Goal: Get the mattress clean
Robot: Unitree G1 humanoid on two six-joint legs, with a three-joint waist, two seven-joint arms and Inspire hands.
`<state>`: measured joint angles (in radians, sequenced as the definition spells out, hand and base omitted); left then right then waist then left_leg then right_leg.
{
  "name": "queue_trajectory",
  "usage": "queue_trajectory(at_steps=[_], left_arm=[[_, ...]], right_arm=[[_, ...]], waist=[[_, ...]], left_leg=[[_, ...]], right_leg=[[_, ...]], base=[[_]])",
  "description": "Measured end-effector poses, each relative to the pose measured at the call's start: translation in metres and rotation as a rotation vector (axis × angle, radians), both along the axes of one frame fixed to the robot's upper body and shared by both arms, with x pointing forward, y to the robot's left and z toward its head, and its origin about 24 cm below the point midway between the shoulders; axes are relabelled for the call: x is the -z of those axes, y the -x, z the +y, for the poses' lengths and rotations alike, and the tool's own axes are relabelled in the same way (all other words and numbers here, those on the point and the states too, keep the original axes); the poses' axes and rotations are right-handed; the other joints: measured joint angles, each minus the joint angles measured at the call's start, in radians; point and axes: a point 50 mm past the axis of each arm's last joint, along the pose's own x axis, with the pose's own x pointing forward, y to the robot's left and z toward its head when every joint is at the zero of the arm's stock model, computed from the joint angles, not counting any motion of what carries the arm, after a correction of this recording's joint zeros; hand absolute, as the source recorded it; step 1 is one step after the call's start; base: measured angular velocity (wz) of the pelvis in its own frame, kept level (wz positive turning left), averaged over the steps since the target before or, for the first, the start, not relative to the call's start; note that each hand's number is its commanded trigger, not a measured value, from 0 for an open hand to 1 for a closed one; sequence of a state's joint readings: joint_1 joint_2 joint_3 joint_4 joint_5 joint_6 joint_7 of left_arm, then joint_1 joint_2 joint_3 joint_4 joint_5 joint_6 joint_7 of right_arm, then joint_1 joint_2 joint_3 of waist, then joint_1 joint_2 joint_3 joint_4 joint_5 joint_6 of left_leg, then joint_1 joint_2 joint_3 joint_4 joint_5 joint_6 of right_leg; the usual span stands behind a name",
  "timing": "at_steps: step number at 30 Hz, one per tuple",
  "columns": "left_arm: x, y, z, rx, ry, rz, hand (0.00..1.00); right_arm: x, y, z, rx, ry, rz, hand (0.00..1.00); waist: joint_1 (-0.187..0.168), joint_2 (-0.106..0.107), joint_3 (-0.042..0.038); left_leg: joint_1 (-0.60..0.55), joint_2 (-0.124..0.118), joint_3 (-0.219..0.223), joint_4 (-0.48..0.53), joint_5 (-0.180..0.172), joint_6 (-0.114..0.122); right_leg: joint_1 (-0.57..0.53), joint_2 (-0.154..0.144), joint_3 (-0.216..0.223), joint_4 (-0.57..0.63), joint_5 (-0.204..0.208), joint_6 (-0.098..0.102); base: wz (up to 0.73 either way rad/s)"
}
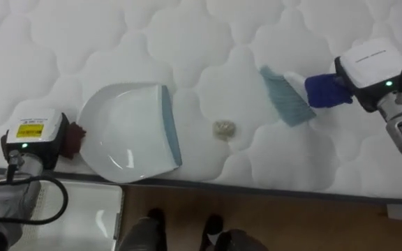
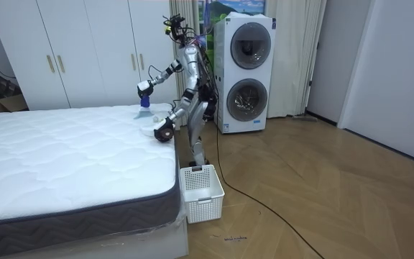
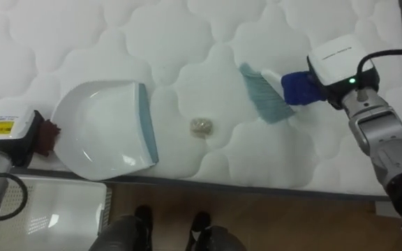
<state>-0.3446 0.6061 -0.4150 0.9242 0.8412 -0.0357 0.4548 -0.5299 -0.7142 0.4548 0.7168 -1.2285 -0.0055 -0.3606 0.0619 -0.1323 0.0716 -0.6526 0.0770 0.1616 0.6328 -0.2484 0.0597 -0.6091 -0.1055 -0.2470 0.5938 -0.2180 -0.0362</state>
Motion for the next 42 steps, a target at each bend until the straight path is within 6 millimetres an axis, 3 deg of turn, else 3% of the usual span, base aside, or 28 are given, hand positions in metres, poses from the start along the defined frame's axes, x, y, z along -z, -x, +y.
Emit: queue_trajectory(at_steps=[14,19,33,42], left_arm=[[0.002,0.0,-0.003,0.029,0.003,0.036,1.0],[0.002,-0.001,-0.003,0.029,0.004,0.054,1.0],[0.005,0.0,-0.007,0.057,-0.019,0.067,1.0],[0.015,0.009,-0.012,0.071,-0.005,0.06,1.0]], right_arm=[[-0.002,-0.004,0.022,-0.017,0.01,0.055,1.0],[0.002,-0.003,0.028,0.024,-0.061,0.124,1.0],[0.011,0.0,0.032,0.127,-0.258,0.279,1.0],[0.013,0.002,0.059,0.08,-0.459,0.387,1.0]], waist=[[-0.004,-0.003,-0.0002],[-0.003,-0.004,-0.0005],[0.001,-0.004,-0.0054],[0.005,0.011,-0.0057]], left_leg=[[0.002,0.004,0.012,0.006,0.0,0.0],[0.009,0.016,0.008,0.003,-0.001,0.0],[0.028,0.017,0.004,-0.008,-0.001,0.0],[0.05,0.03,0.023,-0.008,-0.003,-0.01]], right_leg=[[-0.009,0.002,0.014,0.009,0.002,-0.003],[0.014,0.018,0.008,-0.022,0.014,-0.005],[0.039,0.028,0.002,-0.039,0.022,-0.002],[0.039,0.038,0.026,-0.025,0.028,-0.012]], base=[[-0.03],[-0.02],[0.0],[-0.1]])
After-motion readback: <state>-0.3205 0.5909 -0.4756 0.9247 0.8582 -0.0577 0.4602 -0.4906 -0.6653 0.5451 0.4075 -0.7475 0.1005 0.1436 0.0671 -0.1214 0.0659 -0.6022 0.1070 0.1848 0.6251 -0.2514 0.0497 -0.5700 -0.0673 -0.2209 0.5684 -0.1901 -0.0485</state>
